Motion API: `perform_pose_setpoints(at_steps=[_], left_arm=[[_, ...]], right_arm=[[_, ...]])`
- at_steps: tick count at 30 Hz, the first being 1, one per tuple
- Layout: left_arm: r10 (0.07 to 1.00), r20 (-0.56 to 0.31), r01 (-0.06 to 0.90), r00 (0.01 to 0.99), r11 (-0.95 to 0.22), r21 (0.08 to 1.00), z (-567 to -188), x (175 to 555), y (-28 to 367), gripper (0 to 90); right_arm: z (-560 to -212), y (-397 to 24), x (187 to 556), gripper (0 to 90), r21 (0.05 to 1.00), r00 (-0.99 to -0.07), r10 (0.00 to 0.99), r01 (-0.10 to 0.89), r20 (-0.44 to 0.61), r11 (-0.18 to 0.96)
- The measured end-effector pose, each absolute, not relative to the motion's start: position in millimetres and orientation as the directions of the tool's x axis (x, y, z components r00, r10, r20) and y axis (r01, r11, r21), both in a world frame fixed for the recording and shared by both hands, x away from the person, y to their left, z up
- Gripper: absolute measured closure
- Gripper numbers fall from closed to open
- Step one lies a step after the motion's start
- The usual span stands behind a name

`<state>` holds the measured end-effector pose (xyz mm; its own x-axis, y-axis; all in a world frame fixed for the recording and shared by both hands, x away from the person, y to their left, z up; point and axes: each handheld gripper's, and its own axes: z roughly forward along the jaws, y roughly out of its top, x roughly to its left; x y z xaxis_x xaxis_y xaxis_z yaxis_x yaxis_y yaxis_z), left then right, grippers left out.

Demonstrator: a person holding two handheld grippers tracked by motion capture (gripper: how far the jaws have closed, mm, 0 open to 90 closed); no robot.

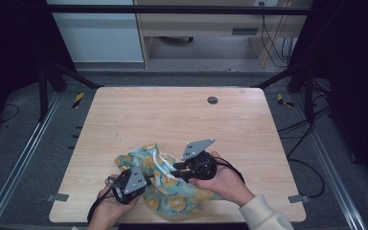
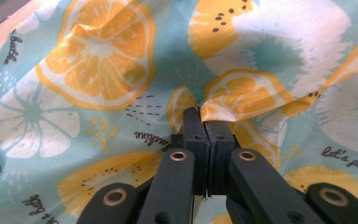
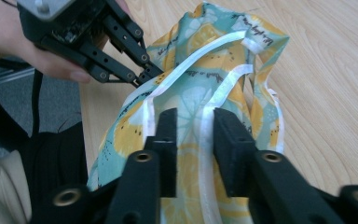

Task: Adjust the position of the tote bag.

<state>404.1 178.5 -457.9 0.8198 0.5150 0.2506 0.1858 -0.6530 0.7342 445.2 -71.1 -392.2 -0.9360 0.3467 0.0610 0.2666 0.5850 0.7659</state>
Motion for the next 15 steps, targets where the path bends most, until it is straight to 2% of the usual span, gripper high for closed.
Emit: perform_pose_setpoints(at_steps=[5,15], left_arm=[[0.528,0.235,0.192,0.816,-0.63,0.752,-455,401,179,86.1],[0.557,0.236,0.202,0.796,-0.612,0.765,-439,393,189,62.4]], right_arm=[[-392,-70,442,89.2,0.764,-0.947,0.321,0.23,0.032,0.603],[-389,-72,438,90.0,0.773,-0.958,0.287,0.193,0.014,0.605]])
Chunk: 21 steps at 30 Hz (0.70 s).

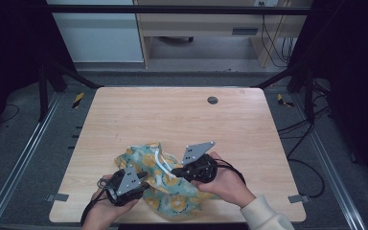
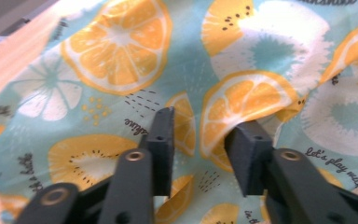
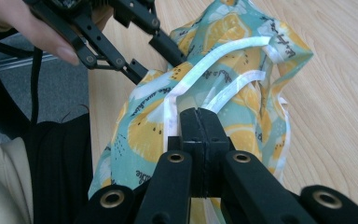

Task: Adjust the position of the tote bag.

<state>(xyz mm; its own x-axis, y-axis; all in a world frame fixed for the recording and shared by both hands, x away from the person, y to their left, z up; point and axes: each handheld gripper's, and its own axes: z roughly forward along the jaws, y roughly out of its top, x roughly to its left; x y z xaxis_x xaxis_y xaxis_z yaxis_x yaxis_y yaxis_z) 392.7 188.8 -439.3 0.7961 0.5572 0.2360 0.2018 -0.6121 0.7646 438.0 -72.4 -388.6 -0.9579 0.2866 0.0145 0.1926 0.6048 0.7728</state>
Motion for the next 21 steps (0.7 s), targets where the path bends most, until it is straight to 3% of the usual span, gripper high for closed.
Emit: perform_pose_setpoints(at_steps=[6,21], left_arm=[[0.57,0.251,0.192,0.782,-0.604,0.773,-418,388,194,49.4],[0.565,0.247,0.174,0.787,-0.588,0.79,-389,378,202,42.5]], right_arm=[[-386,-73,434,90.0,0.777,-0.96,0.281,0.188,0.015,0.601],[-388,-75,429,90.0,0.758,-0.964,0.267,0.183,0.013,0.626]])
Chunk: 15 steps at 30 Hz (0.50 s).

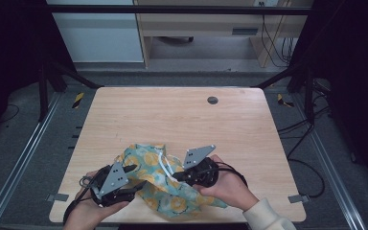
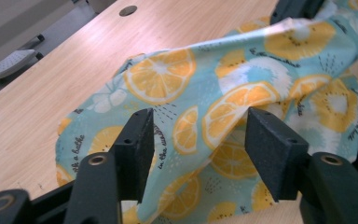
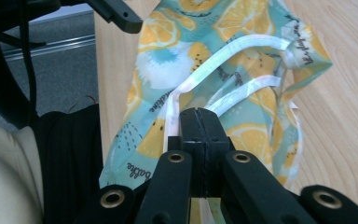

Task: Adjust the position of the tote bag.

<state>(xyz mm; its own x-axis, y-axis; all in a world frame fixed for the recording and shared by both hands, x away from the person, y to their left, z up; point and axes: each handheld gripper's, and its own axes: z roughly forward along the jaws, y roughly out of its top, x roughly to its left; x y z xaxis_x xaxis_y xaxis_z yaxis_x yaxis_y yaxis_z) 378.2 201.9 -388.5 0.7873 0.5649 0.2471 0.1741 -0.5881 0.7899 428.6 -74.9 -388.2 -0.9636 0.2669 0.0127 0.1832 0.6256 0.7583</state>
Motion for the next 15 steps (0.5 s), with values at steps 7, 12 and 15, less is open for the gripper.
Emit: perform_pose_setpoints(at_steps=[7,12,15], left_arm=[[0.567,0.24,0.169,0.788,-0.575,0.801,-379,385,195,38.5],[0.571,0.244,0.161,0.784,-0.567,0.808,-370,383,197,38.5],[0.575,0.248,0.165,0.78,-0.571,0.804,-367,387,198,38.3]], right_arm=[[-389,-72,426,90.0,0.754,-0.967,0.253,0.173,0.009,0.634],[-390,-74,428,90.0,0.752,-0.965,0.262,0.179,0.008,0.634],[-390,-74,428,90.0,0.754,-0.964,0.265,0.183,0.012,0.631]])
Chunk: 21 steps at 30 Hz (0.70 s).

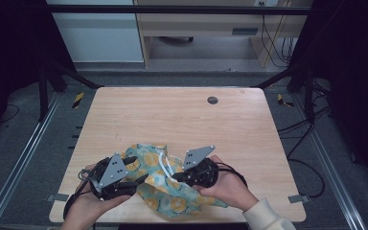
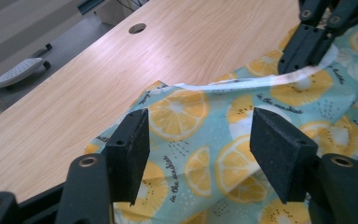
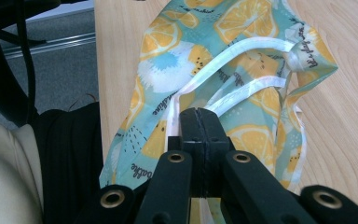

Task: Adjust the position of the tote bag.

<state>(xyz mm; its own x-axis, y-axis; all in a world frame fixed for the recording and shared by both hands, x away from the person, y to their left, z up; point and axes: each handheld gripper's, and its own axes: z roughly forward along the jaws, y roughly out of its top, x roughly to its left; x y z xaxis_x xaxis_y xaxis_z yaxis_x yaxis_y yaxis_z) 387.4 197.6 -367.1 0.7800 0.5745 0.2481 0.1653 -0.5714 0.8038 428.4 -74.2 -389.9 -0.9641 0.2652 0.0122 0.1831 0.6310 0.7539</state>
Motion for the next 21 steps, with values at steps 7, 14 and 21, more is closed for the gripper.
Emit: perform_pose_setpoints(at_steps=[7,14,21], left_arm=[[0.565,0.199,0.21,0.801,-0.575,0.791,-385,410,180,29.9],[0.549,0.142,0.247,0.824,-0.574,0.781,-409,409,171,21.5],[0.54,0.151,0.243,0.828,-0.589,0.771,-420,401,167,35.0]], right_arm=[[-388,-72,426,90.0,0.761,-0.969,0.248,0.174,0.018,0.625],[-383,-79,425,90.0,0.792,-0.967,0.247,0.196,0.059,0.578],[-385,-79,426,90.0,0.785,-0.963,0.267,0.199,0.044,0.586]])
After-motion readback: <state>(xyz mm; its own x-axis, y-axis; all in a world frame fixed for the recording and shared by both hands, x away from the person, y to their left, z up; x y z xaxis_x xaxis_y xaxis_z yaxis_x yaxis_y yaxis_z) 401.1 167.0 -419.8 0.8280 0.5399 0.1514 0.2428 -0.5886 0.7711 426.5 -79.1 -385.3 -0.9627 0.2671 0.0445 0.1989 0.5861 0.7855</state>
